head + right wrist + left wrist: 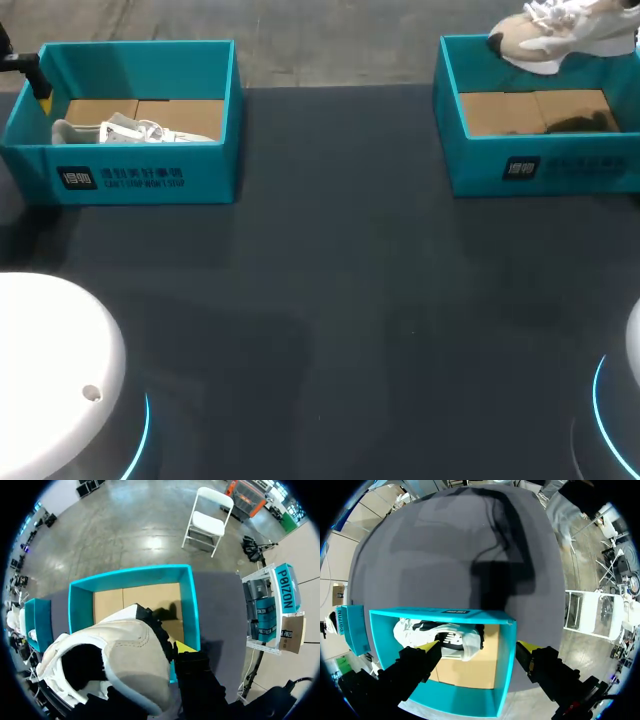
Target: Take the shoe out of the shoebox, open the shoe tongue, remove and reinsert the insole, then place the shoe into the shoebox
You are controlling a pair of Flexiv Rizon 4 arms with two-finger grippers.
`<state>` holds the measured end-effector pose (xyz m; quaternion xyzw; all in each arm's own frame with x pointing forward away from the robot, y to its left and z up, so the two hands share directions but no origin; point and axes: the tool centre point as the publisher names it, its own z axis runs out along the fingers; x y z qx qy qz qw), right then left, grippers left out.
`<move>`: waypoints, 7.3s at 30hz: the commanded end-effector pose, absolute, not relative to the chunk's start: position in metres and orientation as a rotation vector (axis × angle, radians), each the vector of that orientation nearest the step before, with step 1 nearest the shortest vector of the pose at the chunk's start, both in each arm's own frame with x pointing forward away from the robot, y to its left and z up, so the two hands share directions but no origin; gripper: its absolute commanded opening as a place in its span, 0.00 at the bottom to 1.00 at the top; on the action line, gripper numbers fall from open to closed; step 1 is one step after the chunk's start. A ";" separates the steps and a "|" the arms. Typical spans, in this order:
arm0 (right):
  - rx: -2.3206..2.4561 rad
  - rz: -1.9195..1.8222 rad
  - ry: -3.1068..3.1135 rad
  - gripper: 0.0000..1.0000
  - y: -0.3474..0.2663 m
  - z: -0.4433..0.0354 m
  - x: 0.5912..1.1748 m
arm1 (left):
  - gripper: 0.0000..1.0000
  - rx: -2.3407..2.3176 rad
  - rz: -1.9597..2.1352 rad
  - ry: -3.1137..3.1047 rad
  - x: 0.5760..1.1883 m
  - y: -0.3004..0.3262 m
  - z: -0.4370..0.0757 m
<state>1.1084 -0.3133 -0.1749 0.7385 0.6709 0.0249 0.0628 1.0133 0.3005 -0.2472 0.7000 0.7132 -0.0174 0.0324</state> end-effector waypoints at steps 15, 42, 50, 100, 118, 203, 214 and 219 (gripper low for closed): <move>2.217 0.102 2.014 0.00 -0.312 -0.175 1.102 | 1.00 2.157 -0.051 2.196 1.013 0.301 -0.246; 2.168 0.033 1.978 0.00 -0.254 -0.146 1.066 | 1.00 2.157 -0.051 2.196 1.013 0.301 -0.246; 2.139 0.002 2.005 0.00 -0.222 -0.144 1.045 | 1.00 2.157 -0.051 2.196 1.013 0.301 -0.246; 2.028 -0.092 2.084 0.00 -0.051 -0.154 0.913 | 1.00 2.157 -0.051 2.196 1.013 0.301 -0.246; 2.033 -0.102 2.103 0.00 -0.027 -0.164 0.891 | 1.00 2.157 -0.051 2.196 1.013 0.301 -0.246; 2.108 -0.186 1.998 0.00 0.158 -0.255 0.719 | 1.00 2.157 -0.051 2.196 1.013 0.301 -0.246; 2.159 -0.180 1.960 0.00 0.148 -0.304 0.716 | 1.00 2.157 -0.051 2.196 1.013 0.301 -0.246; 2.188 -0.154 1.927 0.00 0.138 -0.320 0.722 | 1.00 2.157 -0.051 2.196 1.013 0.301 -0.246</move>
